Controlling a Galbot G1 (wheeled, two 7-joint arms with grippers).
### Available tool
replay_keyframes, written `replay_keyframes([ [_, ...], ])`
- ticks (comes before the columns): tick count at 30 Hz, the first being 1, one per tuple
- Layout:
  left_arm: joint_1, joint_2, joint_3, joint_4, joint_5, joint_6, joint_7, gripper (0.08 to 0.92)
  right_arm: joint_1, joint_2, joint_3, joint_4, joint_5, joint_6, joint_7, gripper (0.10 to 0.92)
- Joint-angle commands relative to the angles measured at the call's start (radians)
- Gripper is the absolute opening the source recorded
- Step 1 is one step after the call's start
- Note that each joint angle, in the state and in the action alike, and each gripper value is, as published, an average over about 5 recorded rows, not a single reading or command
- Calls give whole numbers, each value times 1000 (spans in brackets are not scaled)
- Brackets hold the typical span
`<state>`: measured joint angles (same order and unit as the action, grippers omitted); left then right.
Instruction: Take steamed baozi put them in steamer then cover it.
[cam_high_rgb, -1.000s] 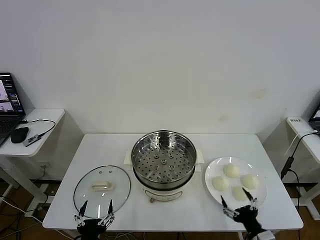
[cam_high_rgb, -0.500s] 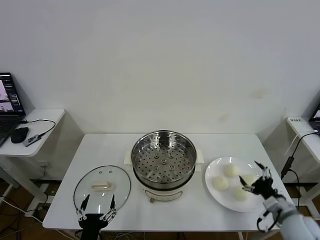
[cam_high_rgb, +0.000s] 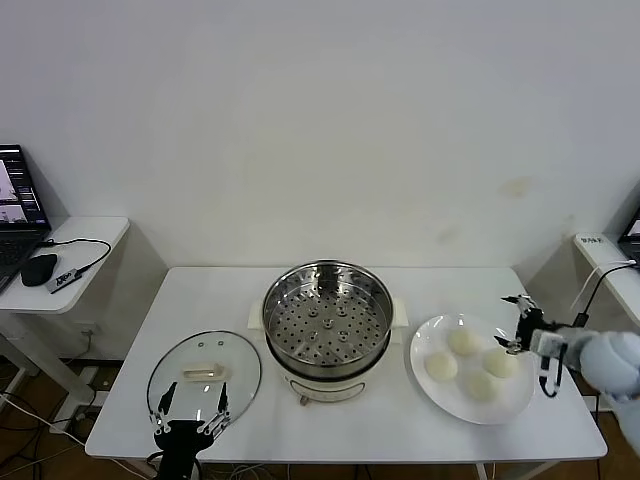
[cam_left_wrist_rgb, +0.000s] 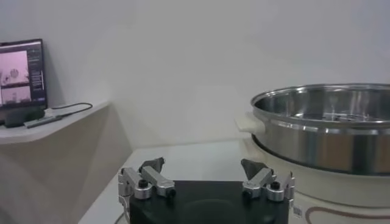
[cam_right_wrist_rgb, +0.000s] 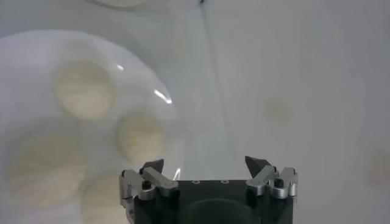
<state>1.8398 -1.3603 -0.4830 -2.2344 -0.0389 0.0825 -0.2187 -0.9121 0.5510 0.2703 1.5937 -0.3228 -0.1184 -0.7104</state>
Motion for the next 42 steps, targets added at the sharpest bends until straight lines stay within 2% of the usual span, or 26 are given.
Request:
replay_keyframes([
  [1,-7,-2,-8,1,22,3,4,823,590,-98,-592,-249,51,36,-304,823],
  [10,-22,-4,-13,8,51,3,12,823,781,12,-832,-387,50,68,-397,823],
  [27,-29,6,-25,28,54,2,22,823,725,143,-816,-467,90,41,-324,823],
  [42,-37,10,-33,25,53,2,26,823,714,218,-822,-550,53,34,-299,795],
])
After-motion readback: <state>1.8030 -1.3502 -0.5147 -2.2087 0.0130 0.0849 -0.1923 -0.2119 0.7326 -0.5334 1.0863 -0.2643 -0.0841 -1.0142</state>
